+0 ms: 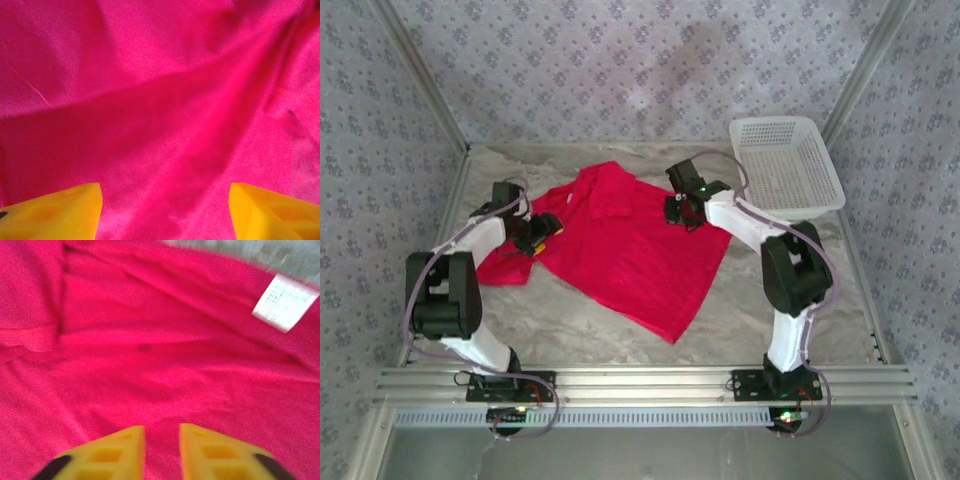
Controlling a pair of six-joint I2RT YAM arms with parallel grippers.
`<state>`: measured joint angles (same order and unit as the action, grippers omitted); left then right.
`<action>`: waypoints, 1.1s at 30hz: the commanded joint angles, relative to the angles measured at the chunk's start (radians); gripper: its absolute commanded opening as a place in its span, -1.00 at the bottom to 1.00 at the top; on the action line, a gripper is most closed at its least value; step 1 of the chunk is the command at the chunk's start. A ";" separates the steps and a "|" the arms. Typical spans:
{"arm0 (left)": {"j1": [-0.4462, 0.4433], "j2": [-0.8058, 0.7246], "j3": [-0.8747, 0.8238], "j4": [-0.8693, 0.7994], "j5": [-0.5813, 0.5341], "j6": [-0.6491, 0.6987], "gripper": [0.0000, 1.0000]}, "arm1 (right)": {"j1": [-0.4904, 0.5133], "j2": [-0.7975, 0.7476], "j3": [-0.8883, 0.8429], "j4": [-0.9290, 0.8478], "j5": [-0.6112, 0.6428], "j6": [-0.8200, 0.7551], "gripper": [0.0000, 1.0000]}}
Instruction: Fold the inside-out t-shirt
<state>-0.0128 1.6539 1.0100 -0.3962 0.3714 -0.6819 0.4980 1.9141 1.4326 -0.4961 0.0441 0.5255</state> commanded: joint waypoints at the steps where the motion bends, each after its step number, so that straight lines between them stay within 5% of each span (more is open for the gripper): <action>1: 0.020 0.102 0.073 0.058 -0.003 -0.022 0.33 | -0.016 0.067 -0.040 -0.009 -0.051 0.008 -0.55; 8: -0.035 0.327 0.377 -0.066 -0.055 0.032 0.32 | 0.070 -0.047 -0.329 0.015 -0.005 0.095 -0.54; 12: -0.075 0.410 0.526 -0.104 -0.059 0.061 0.35 | 0.257 -0.175 -0.485 0.034 0.015 0.249 -0.55; 16: -0.118 0.496 0.689 -0.144 -0.028 0.110 0.37 | 0.437 -0.259 -0.425 -0.039 0.092 0.323 -0.54; 21: -0.154 0.558 0.878 -0.273 -0.022 0.193 0.38 | 0.429 -0.262 -0.250 -0.081 0.193 0.140 -0.12; 26: -0.133 0.437 0.784 -0.316 -0.118 0.172 0.38 | 0.358 -0.068 0.003 -0.046 0.210 -0.058 0.04; 33: -0.054 0.165 0.355 -0.124 -0.088 0.054 0.33 | 0.318 0.280 0.408 -0.146 0.280 -0.251 0.24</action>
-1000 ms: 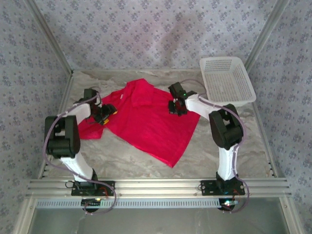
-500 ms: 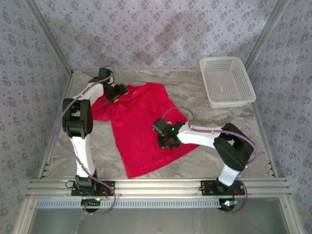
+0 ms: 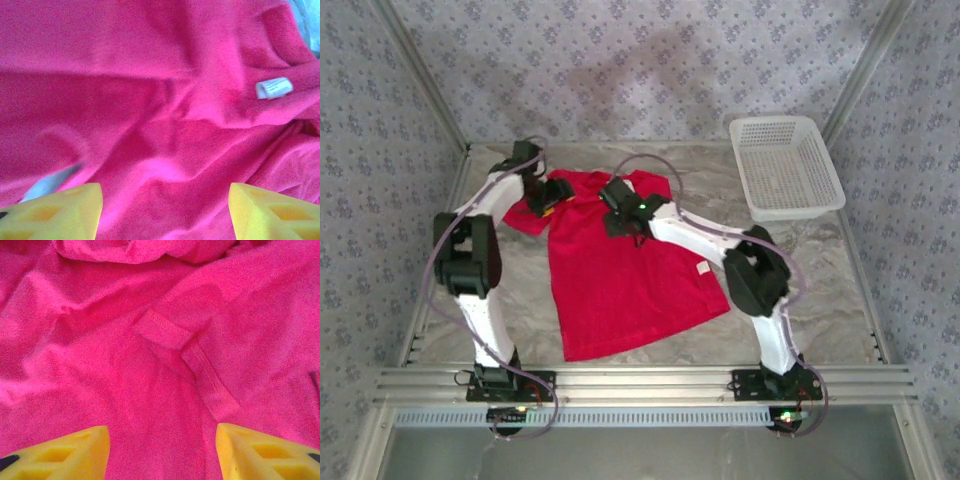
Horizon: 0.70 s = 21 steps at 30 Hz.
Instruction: Fold the inside-out t-shirt
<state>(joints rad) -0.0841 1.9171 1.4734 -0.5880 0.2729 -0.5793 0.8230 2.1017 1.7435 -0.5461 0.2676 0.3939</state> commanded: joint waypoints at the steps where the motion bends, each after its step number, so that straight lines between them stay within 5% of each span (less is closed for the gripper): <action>1: 0.018 -0.126 -0.160 0.092 0.025 -0.057 0.33 | -0.014 0.129 0.144 -0.111 0.065 -0.127 0.25; 11: 0.014 -0.224 -0.465 0.292 0.118 -0.161 0.27 | -0.090 0.342 0.376 -0.152 0.060 -0.143 0.14; 14: 0.014 -0.208 -0.474 0.293 0.116 -0.160 0.24 | -0.110 0.342 0.384 -0.143 0.056 -0.153 -0.16; 18: 0.014 -0.191 -0.481 0.295 0.115 -0.157 0.21 | -0.140 0.334 0.428 -0.175 0.051 -0.171 -0.98; 21: 0.014 -0.184 -0.482 0.290 0.105 -0.148 0.20 | -0.167 0.294 0.442 -0.192 0.052 -0.175 -1.00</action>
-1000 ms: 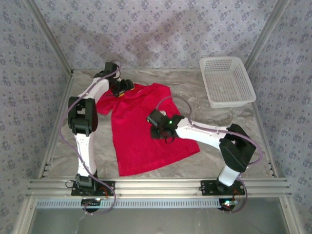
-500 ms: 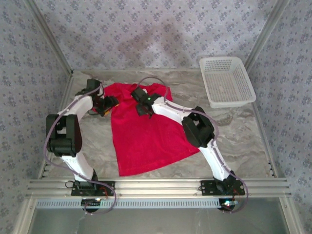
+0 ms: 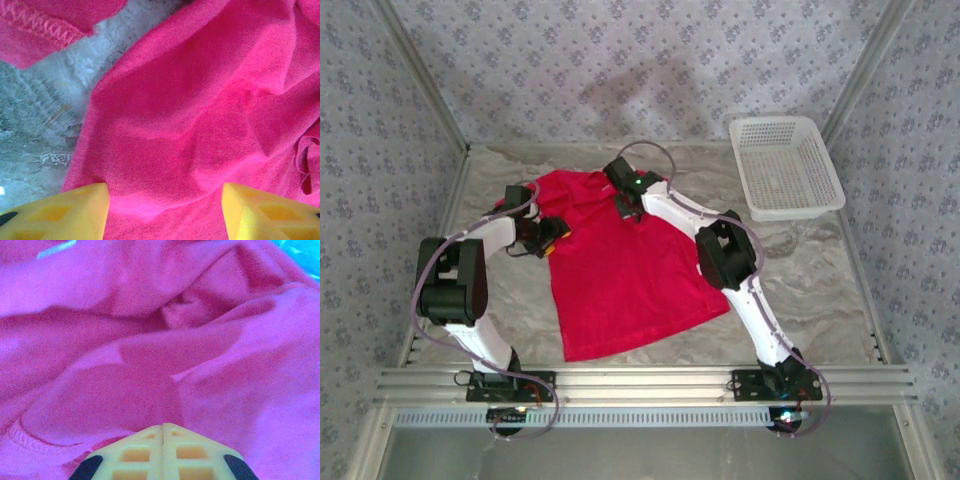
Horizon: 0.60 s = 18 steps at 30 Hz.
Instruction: Fold the inside-out t-shirt
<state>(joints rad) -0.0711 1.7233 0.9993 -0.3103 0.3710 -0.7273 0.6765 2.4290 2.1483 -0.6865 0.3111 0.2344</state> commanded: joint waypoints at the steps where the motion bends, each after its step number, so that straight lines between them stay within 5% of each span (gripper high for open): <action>1: 0.002 0.011 -0.006 0.008 0.002 0.000 0.20 | -0.029 -0.053 0.033 -0.049 0.007 -0.015 -1.00; 4: 0.002 0.016 -0.002 0.004 -0.006 0.002 0.19 | -0.050 -0.105 0.008 -0.015 -0.041 -0.023 -0.97; 7: 0.003 0.025 0.004 0.005 -0.005 -0.001 0.19 | -0.044 -0.111 0.000 -0.012 -0.107 -0.047 -0.21; 10: 0.003 0.033 0.010 0.005 -0.002 -0.001 0.18 | -0.024 -0.086 0.001 0.000 -0.102 -0.071 0.28; 18: 0.003 0.036 0.003 0.002 -0.003 0.002 0.14 | 0.000 0.031 0.070 0.009 -0.097 -0.073 0.40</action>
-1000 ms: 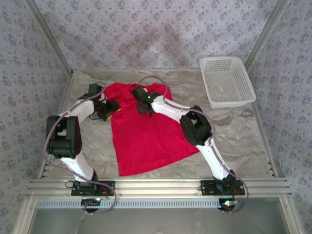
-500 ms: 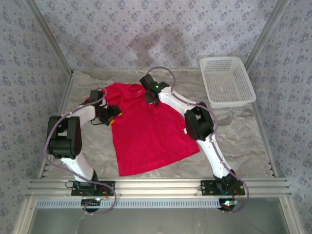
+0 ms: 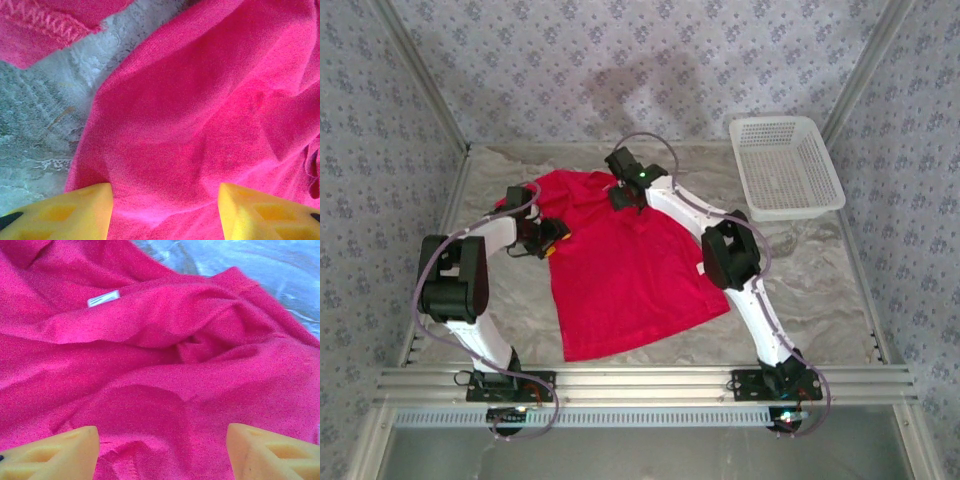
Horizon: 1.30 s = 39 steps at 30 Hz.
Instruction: Fold the inside-out t-shirt
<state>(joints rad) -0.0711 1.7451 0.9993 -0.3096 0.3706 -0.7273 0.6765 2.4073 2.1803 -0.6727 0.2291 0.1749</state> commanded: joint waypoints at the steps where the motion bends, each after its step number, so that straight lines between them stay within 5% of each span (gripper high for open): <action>1: 0.003 0.014 0.001 0.002 -0.003 0.002 0.14 | 0.000 0.067 0.046 -0.003 -0.021 -0.013 0.40; 8: 0.002 0.022 0.001 -0.006 -0.007 0.006 0.12 | -0.001 0.123 0.078 -0.011 -0.066 0.004 0.14; 13: 0.003 0.027 0.014 -0.013 -0.007 0.006 0.10 | -0.011 0.110 0.081 -0.033 -0.077 0.023 -0.84; 15: 0.003 0.031 0.020 -0.017 -0.010 0.009 0.09 | -0.015 0.090 0.086 -0.045 -0.060 0.022 -1.00; 25: 0.033 0.062 0.021 -0.037 -0.025 0.008 -0.07 | -0.082 -0.088 0.110 -0.090 0.058 -0.065 -1.00; 35: 0.036 0.046 -0.008 -0.048 -0.013 0.008 -0.11 | -0.332 -0.107 0.123 0.066 0.239 -0.081 -1.00; 37: 0.036 0.029 -0.016 -0.055 -0.021 0.012 -0.10 | -0.364 -0.076 0.158 0.067 0.283 -0.043 -0.73; 39: 0.036 0.013 -0.015 -0.074 -0.037 0.022 -0.09 | -0.379 -0.043 0.224 0.011 0.310 0.003 0.09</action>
<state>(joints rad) -0.0410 1.7782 1.0107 -0.3138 0.3733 -0.7235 0.2939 2.3238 2.3291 -0.6353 0.4477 0.1238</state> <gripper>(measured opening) 0.450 0.321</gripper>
